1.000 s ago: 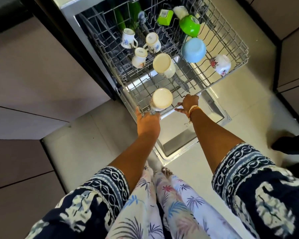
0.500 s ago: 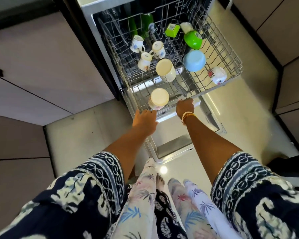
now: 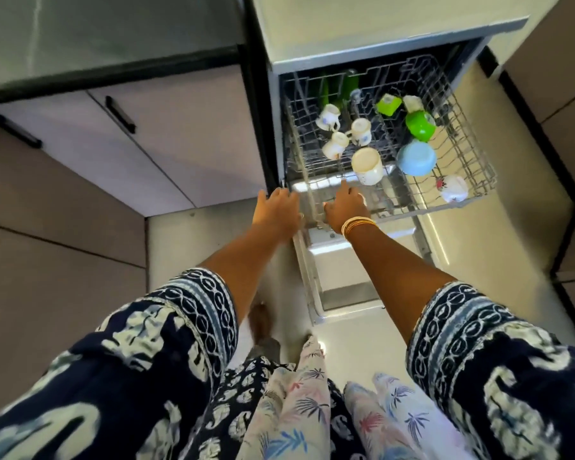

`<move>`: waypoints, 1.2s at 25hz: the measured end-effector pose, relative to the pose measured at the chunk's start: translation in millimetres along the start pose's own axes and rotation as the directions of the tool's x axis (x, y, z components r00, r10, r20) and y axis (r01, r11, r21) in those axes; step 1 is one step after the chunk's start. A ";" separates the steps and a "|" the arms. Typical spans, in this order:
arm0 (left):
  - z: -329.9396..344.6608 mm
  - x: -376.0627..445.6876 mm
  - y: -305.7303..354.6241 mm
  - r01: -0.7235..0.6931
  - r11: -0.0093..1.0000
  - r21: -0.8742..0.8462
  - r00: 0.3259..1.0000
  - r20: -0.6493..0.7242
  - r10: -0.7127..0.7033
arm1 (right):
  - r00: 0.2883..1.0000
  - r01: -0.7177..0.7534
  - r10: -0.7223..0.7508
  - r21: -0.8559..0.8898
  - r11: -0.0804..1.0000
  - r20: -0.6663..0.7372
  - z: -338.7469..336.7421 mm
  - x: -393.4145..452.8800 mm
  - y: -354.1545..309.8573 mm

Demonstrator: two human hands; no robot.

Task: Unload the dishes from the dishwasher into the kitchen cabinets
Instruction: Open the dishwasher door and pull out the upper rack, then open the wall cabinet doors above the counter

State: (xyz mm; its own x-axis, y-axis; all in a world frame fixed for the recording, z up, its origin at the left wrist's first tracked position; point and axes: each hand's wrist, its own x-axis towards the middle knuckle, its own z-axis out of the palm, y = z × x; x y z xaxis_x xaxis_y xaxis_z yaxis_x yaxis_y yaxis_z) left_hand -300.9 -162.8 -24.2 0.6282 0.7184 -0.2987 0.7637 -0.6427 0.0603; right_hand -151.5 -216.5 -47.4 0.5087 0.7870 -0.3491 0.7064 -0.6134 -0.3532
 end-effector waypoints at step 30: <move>-436.7 -45.4 -497.8 0.585 0.810 -0.036 0.546 -0.721 -0.426 | 0.341 0.824 -0.842 -0.297 0.482 -0.418 -223.8 72.9 -685.0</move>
State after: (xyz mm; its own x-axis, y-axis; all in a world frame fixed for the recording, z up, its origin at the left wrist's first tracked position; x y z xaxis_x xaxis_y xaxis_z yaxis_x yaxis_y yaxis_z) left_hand -644.6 240.7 375.3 0.1247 0.8583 0.4977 0.9916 -0.0908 -0.0918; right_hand -488.2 276.0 363.4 -0.2154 0.8130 0.5409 0.9060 0.3730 -0.1998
